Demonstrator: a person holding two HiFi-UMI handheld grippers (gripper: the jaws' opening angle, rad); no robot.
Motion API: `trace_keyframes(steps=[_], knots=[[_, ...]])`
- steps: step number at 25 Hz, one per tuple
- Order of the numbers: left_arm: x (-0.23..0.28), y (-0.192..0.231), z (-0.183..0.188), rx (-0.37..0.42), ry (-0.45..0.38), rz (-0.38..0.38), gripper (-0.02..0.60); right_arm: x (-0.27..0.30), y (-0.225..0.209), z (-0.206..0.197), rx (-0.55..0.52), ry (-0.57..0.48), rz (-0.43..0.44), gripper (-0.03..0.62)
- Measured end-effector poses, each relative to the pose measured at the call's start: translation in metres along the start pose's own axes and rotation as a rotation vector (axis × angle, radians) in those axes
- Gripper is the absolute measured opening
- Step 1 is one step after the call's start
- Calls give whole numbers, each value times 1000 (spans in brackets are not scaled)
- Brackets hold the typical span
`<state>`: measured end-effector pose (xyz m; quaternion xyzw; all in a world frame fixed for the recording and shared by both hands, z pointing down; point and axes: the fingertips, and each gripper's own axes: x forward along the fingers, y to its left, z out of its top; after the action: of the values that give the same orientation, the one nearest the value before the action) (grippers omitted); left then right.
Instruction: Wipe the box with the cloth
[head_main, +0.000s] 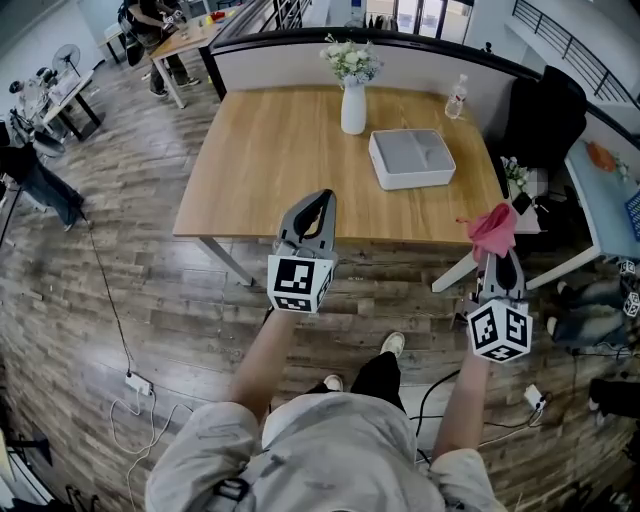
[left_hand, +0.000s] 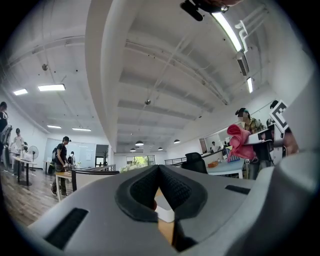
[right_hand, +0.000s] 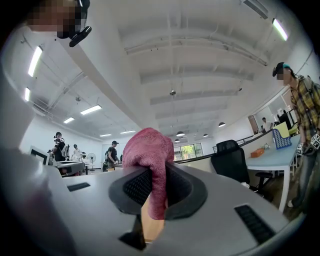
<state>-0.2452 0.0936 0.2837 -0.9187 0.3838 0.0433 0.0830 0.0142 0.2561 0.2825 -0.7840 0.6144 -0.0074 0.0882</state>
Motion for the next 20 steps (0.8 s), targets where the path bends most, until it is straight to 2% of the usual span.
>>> trace_keyframes(steps=[4,7,12,20], knots=[[30,-4,-3,-9,-11,7,9,28,-21,-5,3,8,3,64],[59,-12,-9,11,6,4,10,48,-43,-11,7,21,-4,64],[108,-23,-22,-1,44,4,9,76,-80,-18,30,40,-21,64],[171,-54,-24,13,49,-11,9,114,-136,-19,62,53,-35,64]])
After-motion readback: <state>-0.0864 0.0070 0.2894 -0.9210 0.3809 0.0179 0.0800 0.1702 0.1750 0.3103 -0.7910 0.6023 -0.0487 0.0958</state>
